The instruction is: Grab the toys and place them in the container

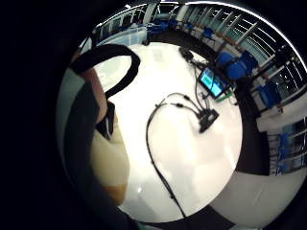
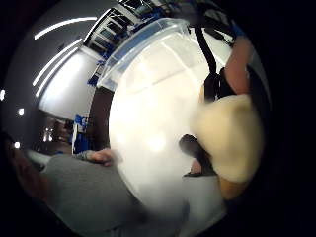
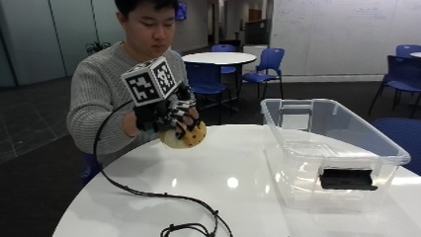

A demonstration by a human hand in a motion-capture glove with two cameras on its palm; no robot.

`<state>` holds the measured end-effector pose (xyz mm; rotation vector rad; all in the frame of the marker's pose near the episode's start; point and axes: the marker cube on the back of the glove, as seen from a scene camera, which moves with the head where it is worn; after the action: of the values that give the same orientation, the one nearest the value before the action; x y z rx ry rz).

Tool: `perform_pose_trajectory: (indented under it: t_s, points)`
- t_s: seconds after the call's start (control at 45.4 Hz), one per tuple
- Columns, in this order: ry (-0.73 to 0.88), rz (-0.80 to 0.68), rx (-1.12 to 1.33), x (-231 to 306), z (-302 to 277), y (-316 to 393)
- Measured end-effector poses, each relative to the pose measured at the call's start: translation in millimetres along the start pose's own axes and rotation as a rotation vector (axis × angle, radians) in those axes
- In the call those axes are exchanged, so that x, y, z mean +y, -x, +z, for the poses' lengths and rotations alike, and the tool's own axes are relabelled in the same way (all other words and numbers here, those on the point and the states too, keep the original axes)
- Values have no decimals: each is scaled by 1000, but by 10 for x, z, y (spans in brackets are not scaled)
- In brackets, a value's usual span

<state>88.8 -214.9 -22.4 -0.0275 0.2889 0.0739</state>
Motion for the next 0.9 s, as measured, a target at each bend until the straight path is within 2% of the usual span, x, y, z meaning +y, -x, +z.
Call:
perform_pose_trajectory:
  t_s: [0.154,0.242,0.33,0.419,0.507,0.617,0.705,0.815,0.903]
  points:
    - [24,-55,-9,-120,-102,168]
    - [35,-96,-61,-365,-60,387]
    - [50,-168,-147,-812,-22,750]
    - [55,-201,-185,-1485,128,1394]
    - [69,-260,-116,-2181,449,2195]
    - [107,-316,-67,-2645,728,2660]
    - [134,-341,-67,-2859,891,2831]
    - [177,-300,-73,-2934,1075,2825]
    - [292,-265,-70,-2889,1255,2732]
